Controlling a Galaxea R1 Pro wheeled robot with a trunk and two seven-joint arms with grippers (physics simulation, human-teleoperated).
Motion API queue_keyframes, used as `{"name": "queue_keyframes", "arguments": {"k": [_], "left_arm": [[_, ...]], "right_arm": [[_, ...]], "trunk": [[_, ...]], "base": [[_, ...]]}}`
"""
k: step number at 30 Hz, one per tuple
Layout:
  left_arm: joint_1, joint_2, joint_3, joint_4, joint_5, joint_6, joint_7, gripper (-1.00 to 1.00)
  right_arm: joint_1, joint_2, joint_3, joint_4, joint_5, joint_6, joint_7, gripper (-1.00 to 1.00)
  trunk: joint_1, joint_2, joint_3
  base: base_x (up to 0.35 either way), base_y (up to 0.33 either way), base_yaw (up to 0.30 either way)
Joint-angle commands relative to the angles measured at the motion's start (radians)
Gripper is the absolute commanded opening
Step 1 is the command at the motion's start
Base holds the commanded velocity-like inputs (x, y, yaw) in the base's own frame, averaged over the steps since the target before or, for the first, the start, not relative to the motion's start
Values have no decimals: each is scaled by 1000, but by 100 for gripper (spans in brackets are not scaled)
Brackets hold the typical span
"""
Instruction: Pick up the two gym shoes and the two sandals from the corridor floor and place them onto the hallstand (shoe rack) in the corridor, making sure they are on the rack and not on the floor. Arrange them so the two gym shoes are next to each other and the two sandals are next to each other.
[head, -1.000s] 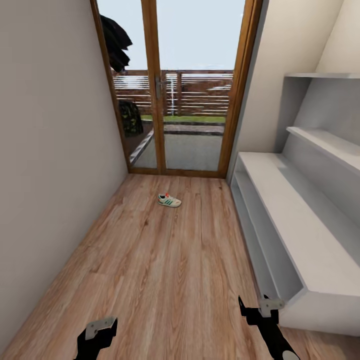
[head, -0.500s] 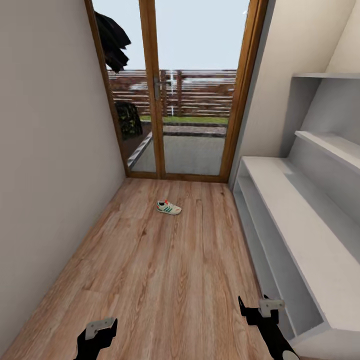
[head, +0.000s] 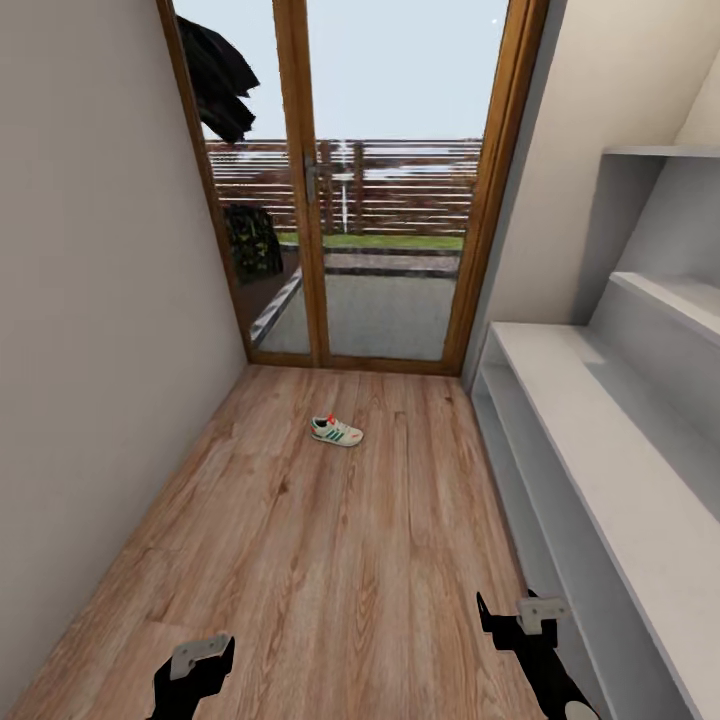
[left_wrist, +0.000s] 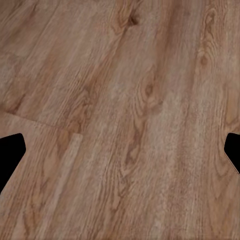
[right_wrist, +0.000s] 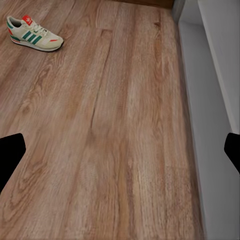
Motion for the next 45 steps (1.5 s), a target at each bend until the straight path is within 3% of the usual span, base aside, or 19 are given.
{"name": "queue_keyframes", "arguments": {"k": [1, 45], "left_arm": [[-1, 0, 0, 1, 4, -3, -1, 100], [-1, 0, 0, 1, 4, -2, -1, 100]], "right_arm": [[-1, 0, 0, 0, 0, -3, 0, 100], [-1, 0, 2, 2, 2, -3, 0, 100]], "trunk": [[1, 0, -1], [1, 0, -1]], "base": [[340, 0, 0], [340, 0, 0]]}}
